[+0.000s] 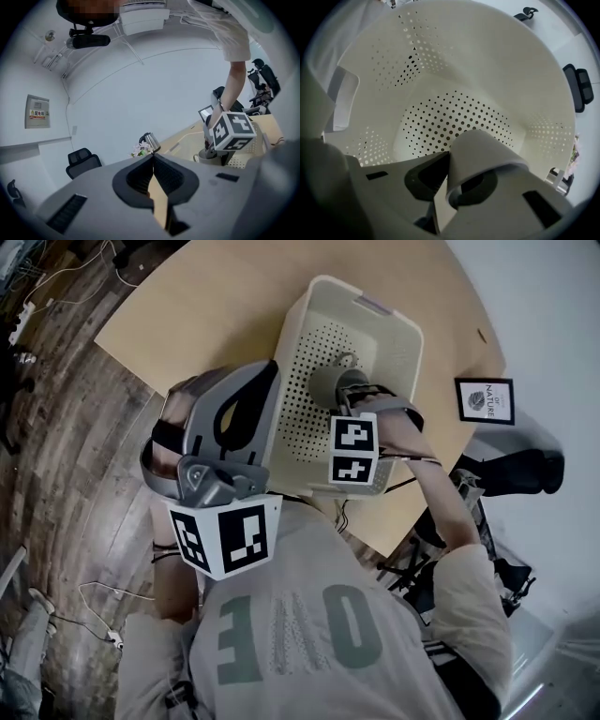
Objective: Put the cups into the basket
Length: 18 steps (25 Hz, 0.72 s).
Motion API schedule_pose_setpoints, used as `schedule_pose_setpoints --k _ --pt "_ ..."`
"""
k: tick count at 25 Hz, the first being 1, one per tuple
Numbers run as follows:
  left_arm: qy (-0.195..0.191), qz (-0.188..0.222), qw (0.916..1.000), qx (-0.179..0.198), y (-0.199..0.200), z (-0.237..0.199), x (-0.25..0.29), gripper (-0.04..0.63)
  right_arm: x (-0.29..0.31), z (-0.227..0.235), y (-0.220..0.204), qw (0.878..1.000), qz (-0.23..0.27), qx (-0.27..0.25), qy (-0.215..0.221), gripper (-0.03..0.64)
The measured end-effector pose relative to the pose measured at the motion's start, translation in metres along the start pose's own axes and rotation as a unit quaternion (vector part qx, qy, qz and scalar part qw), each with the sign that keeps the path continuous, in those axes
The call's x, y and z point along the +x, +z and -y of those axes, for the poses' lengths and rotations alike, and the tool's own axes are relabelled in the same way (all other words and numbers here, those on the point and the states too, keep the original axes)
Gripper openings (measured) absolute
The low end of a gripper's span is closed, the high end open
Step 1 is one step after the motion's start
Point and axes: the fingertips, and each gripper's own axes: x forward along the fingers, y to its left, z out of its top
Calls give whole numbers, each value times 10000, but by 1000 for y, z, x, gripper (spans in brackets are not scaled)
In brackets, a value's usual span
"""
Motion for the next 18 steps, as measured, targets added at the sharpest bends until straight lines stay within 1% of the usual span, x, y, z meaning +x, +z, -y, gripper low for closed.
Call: schedule_pose_setpoints --k 5,10,14,16,18 --pt "62 -63 9999 -67 -7 -5 -3 11 14 -5 0 9994 -267 -186 67 41" --pt "106 -128 9998 -66 -11 -9 -5 11 18 -3 0 9993 -363 -77 -38 47" --pt "110 -107 9999 -56 -9 -7 -3 11 20 1 1 9992 -341 32 -218 106" --pt "87 -69 9999 -44 -5 -5 -3 11 18 -2 5 9994 -175 240 -169 174" --pt "65 -37 10000 -10 -2 -3 -2 11 13 -2 7 9989 -3 423 -183 210"
